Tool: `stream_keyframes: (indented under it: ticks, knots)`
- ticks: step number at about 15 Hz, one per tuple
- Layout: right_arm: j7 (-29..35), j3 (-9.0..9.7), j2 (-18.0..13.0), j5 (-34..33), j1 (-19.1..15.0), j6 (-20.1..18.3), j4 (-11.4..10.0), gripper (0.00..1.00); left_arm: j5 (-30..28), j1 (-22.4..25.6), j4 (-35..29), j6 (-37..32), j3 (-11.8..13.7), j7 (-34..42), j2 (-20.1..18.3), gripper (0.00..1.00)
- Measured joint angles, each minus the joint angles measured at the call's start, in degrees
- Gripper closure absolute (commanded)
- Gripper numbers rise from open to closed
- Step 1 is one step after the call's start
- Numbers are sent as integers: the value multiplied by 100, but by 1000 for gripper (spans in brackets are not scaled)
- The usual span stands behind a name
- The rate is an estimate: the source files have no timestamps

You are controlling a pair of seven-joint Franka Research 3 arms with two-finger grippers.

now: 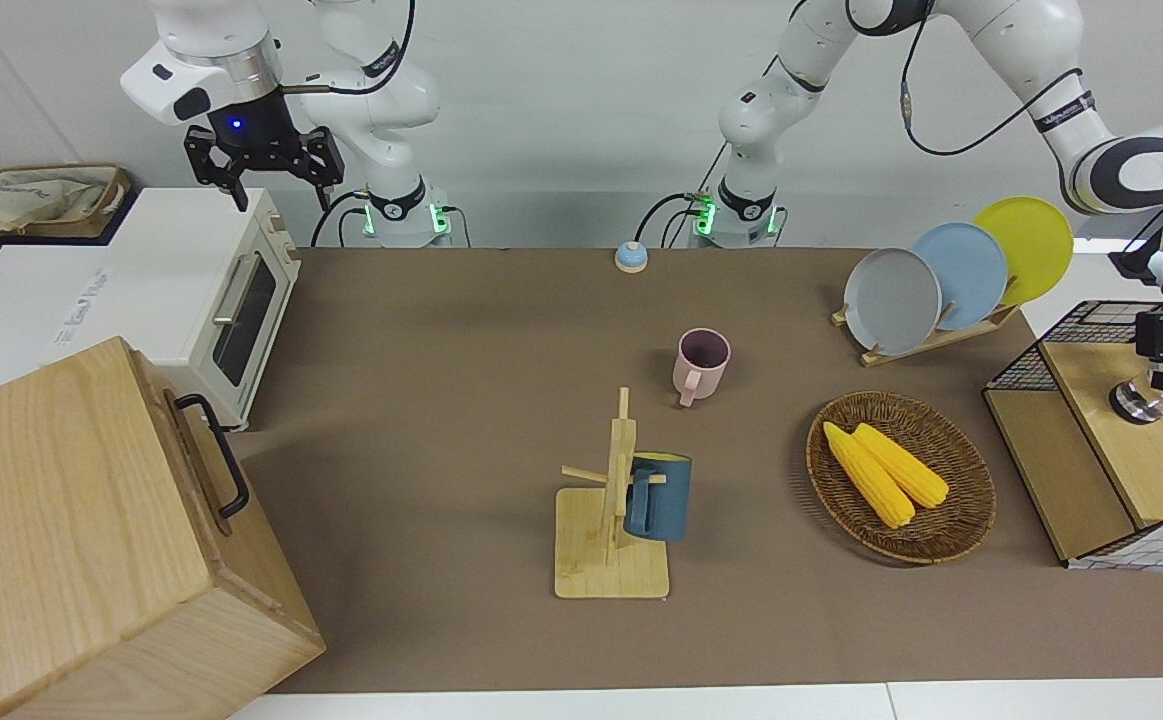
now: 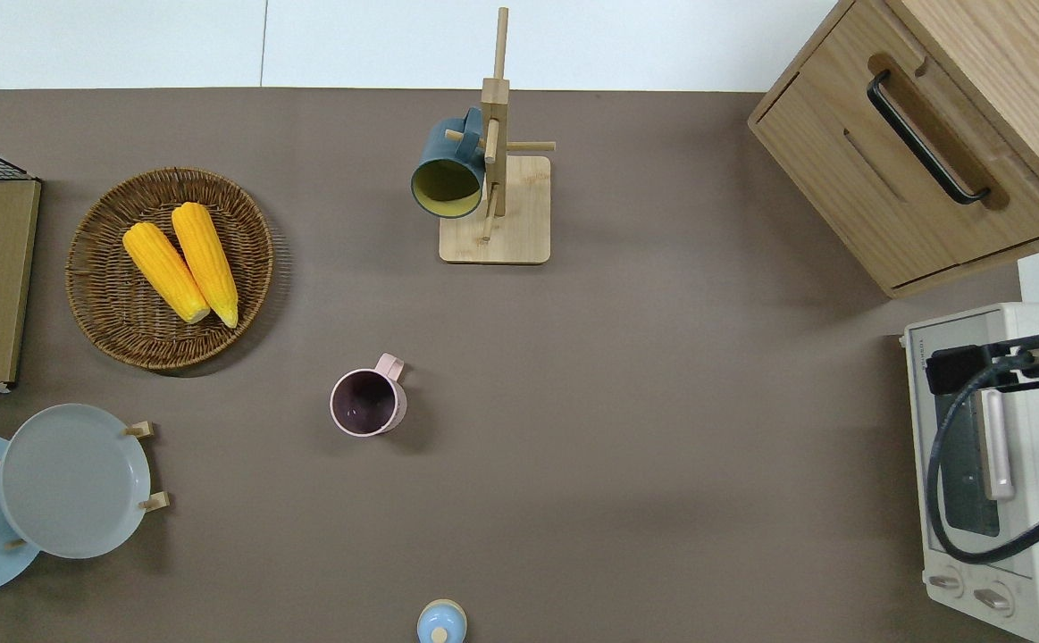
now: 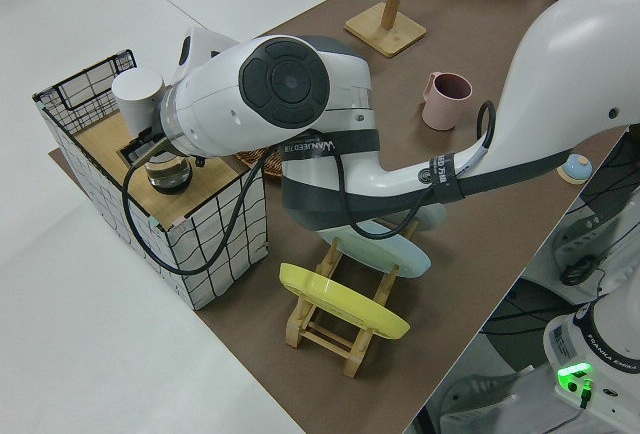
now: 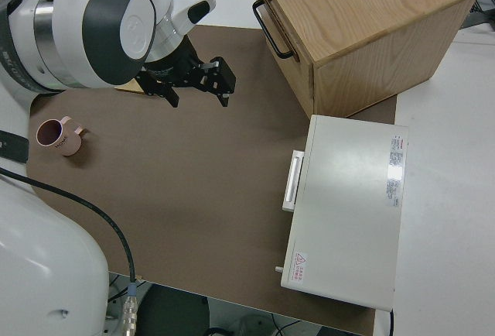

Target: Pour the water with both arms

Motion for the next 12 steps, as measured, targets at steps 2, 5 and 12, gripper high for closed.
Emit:
stream_keyframes:
  ticks: [2, 5, 12]
  knots:
    - [0, 0, 0, 0, 0, 0, 0, 9, -270, 35, -22, -5, -2, 257, -1, 561]
    - [0, 0, 0, 0, 0, 0, 0, 9, -445, 58, -39, -4, -1, 441, -1, 5]
    - [0, 0, 0, 0, 0, 0, 0, 9, -446, 114, -53, 25, 16, 510, 12, 2]
